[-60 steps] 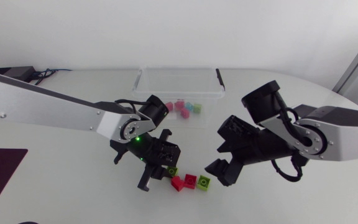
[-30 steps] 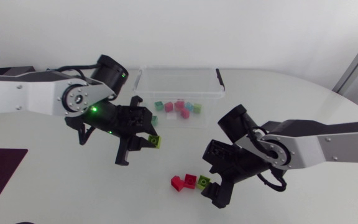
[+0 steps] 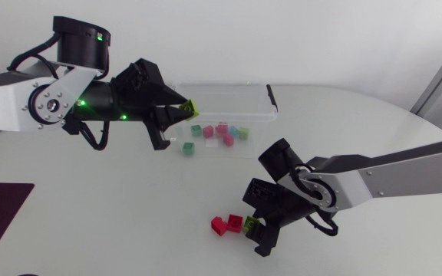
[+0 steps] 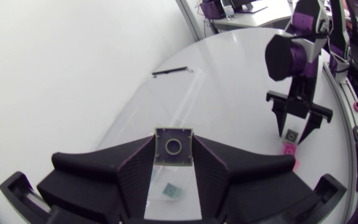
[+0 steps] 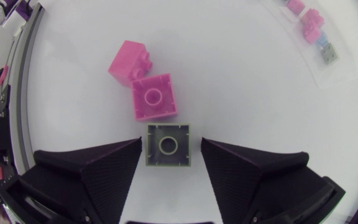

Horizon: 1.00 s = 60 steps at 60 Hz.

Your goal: Pick up the duplo bricks and place them in the container

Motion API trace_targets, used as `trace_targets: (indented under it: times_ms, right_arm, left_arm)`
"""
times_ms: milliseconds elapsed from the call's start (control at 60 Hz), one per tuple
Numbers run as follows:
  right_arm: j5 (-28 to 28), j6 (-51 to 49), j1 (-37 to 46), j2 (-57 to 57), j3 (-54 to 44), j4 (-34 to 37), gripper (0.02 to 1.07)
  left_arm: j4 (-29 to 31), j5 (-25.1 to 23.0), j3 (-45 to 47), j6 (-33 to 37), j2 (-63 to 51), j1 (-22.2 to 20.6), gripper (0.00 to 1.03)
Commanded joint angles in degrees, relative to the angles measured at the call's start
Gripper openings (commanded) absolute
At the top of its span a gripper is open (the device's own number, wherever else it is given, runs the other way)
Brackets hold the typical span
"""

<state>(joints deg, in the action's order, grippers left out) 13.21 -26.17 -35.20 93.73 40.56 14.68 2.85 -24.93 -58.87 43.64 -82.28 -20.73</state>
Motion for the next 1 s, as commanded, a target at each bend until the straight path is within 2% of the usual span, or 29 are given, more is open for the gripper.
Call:
trace_targets:
  times_ms: [0,67,167,367,567,617,683,717,733,750,817,983]
  right_arm:
    - [-0.5,-0.8,-0.6,1.5,0.0,-0.4,0.53]
    - [-0.7,-0.8,-0.5,1.0,0.0,-0.4,0.43]
    - [-0.7,-1.4,0.0,-1.3,-0.1,0.9,0.31]
    - [-0.8,-2.7,2.1,-7.8,1.1,6.2,0.31]
    - [-0.8,-4.9,5.3,-14.9,4.2,13.4,0.31]
    - [-0.7,-5.3,6.0,-16.0,4.9,14.3,0.31]
    - [-0.8,-5.7,7.2,-17.5,6.1,15.8,0.31]
    - [-0.7,-5.8,7.5,-18.0,6.7,16.3,0.31]
    - [-0.8,-5.9,7.7,-18.1,7.1,16.6,0.31]
    - [-0.7,-6.1,8.0,-18.3,7.4,16.8,0.31]
    - [-0.7,-6.3,9.4,-19.0,9.2,17.1,0.31]
    - [-0.6,-5.8,12.5,-18.6,16.3,17.1,0.31]
  left_arm:
    - [-3.7,-0.5,0.7,-6.5,0.1,0.3,0.19]
    - [-6.5,0.2,0.2,-9.4,-1.0,0.1,0.19]
    - [-12.0,4.5,-1.5,-13.6,-5.3,-0.6,0.19]
    - [-17.2,10.9,-5.0,-16.7,-12.7,-2.0,0.22]
    - [-18.8,16.8,-14.6,-18.5,-23.4,-2.6,0.23]
    - [-18.8,18.2,-16.4,-19.1,-24.9,-2.6,0.32]
    - [-17.6,19.5,-19.3,-20.6,-27.0,-2.7,0.58]
    - [-17.5,20.2,-19.8,-21.0,-27.2,-2.8,0.65]
    - [-16.8,20.4,-20.5,-21.2,-27.7,-2.8,0.76]
    - [-16.4,20.5,-20.9,-21.7,-27.7,-2.8,0.82]
    - [-15.4,20.8,-21.8,-23.2,-27.7,-2.6,0.99]
    - [-10.9,20.6,-20.2,-26.4,-24.4,-2.0,0.99]
